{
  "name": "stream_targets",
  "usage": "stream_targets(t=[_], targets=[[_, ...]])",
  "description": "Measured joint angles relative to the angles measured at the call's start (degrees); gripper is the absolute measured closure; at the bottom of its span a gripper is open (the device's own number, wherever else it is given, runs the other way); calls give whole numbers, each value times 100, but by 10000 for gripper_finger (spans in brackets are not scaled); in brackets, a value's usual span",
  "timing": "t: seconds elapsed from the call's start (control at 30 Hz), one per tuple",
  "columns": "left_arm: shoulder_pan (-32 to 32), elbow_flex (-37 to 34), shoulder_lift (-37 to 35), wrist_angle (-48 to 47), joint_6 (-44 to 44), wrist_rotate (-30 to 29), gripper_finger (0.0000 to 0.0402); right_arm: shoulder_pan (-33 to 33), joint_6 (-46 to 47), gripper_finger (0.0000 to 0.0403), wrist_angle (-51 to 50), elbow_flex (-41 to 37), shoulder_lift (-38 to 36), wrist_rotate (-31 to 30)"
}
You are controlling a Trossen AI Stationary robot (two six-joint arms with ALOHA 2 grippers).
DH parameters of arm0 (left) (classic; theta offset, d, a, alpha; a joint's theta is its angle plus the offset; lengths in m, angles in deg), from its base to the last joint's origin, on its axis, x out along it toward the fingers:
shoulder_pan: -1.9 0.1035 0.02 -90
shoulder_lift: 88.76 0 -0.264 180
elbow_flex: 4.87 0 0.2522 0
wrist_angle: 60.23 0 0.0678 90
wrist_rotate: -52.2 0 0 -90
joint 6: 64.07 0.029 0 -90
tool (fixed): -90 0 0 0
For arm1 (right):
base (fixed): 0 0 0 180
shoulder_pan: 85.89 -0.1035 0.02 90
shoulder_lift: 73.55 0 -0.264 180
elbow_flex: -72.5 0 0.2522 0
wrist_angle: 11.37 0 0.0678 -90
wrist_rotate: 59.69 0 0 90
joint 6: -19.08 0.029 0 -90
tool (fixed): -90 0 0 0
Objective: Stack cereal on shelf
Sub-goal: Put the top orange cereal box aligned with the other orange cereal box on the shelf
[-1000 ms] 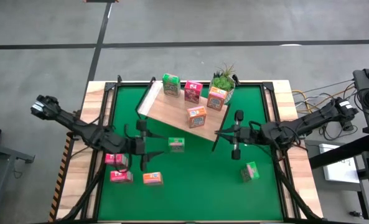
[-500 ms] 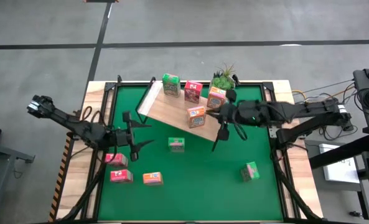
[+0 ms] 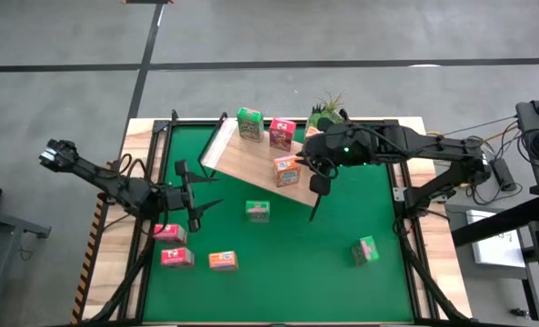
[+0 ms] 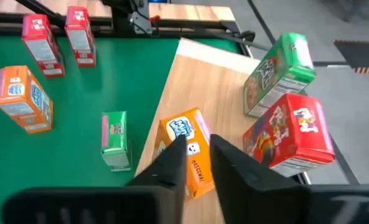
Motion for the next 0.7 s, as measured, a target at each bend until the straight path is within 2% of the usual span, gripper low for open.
stream_targets(t=[0.17, 0.37, 0.5, 0.7], targets=[[0, 0, 3, 1, -20, -2, 174, 42, -53, 234, -134, 147, 255, -35], [0, 0, 11, 0, -44, -2, 174, 60, -803, 127, -191, 155, 497, -50], [2, 0, 11, -1, -67, -1, 174, 171, -908, 95, -180, 163, 582, -41], [2, 0, 15, -2, -121, 0, 174, 379, -908, 90, -188, 163, 718, 176]])
